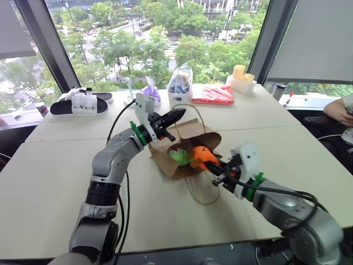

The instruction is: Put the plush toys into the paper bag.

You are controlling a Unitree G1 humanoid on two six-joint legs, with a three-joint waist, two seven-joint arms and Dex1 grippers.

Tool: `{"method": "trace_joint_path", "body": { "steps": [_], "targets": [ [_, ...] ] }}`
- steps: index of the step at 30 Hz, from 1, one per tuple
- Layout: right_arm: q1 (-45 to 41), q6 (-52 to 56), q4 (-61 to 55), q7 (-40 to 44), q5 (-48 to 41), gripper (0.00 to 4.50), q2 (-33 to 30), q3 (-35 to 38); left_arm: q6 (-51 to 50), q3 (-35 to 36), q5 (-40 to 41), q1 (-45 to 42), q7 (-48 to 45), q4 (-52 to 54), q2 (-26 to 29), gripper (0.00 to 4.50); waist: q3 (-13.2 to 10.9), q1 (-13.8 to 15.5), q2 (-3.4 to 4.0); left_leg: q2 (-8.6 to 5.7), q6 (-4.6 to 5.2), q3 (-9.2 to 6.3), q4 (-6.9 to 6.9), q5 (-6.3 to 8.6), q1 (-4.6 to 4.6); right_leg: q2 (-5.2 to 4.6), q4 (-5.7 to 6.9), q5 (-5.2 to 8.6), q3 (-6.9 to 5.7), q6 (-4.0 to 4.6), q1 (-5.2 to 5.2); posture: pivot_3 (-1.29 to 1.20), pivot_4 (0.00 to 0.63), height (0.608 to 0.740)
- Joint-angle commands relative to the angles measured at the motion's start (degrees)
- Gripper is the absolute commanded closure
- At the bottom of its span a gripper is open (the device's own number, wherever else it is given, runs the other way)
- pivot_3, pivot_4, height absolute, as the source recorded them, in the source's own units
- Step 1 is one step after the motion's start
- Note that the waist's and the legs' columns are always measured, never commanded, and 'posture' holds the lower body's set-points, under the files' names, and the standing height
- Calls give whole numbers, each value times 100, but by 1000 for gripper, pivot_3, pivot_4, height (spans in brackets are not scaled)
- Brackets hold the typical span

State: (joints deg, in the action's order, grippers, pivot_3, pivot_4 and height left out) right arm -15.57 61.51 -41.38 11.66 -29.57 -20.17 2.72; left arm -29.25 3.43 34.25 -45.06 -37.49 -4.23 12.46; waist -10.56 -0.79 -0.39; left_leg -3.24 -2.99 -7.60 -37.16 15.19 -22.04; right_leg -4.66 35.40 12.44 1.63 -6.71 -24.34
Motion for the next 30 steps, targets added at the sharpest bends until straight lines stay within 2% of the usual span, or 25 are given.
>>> {"method": "trace_joint_path", "body": {
  "steps": [1, 7, 10, 13, 16, 21, 25, 27, 30],
  "targets": [
    [-378, -903, 873, -37, 582, 4240, 169, -443, 99, 6, -16, -106, -27, 228, -10, 4500, 0, -5, 0, 0, 0, 0, 1, 0, 1, 0, 1, 0, 0, 0, -2, 0, 150, 740],
    [-1270, -2586, 3280, -36, 1580, 4240, 620, -960, 41, 18, -5, 26, 99, 463, 14, 4500, 0, -32, 1, 1, -2, 3, 6, -1, 0, 1, 5, -1, 1, 1, -10, 0, 150, 740],
    [-1541, -3177, 3977, 22, 1854, 3228, 783, -1031, 30, 29, -7, 72, 158, 546, 13, 4500, -1, -17, 1, 1, -2, 1, 8, -1, -1, 1, 9, -1, 1, 1, -13, 0, 150, 740],
    [-1677, -3408, 4239, 32, 2001, 1660, 883, -1009, 26, 52, 7, 110, 208, 606, 27, 4500, -1, -18, 1, 0, -2, 0, 9, -1, -4, 0, 5, -1, 1, 1, -14, 0, 150, 740],
    [-1590, -3119, 3741, 152, 1927, 43, 795, -925, 20, 70, 16, 164, 251, 667, 41, 4500, -1, -20, 1, 0, -2, -1, 10, -1, -6, 0, 5, -1, 1, 1, -17, 0, 150, 740],
    [-1097, -1996, 2012, 474, 1119, 43, 550, -451, 36, 79, 26, 182, 295, 660, 41, 4500, -1, -4, 2, -1, -2, -6, 9, -1, -13, 0, 5, -1, 0, 1, -19, 0, 150, 740],
    [-381, -769, 390, 882, -39, 43, 26, 116, 55, 57, 20, 173, 304, 628, 12, 4500, -1, 8, 2, -1, -2, -8, 8, 0, -13, 0, 3, -1, -1, 0, -17, 0, 150, 740],
    [37, -401, -88, 976, -387, 43, -248, 396, 61, 60, 23, 145, 297, 591, 2, 4500, -1, 12, 1, -1, -1, -8, 8, 0, -14, 0, 1, 0, -2, 0, -15, 0, 150, 740],
    [500, -180, -167, 887, -360, 43, -544, 495, 70, 57, 20, 115, 276, 553, -6, 4500, -1, -5, 1, -1, 0, -5, 5, 0, -15, 0, -4, 0, -1, 0, -13, 0, 150, 740]
  ]
}}
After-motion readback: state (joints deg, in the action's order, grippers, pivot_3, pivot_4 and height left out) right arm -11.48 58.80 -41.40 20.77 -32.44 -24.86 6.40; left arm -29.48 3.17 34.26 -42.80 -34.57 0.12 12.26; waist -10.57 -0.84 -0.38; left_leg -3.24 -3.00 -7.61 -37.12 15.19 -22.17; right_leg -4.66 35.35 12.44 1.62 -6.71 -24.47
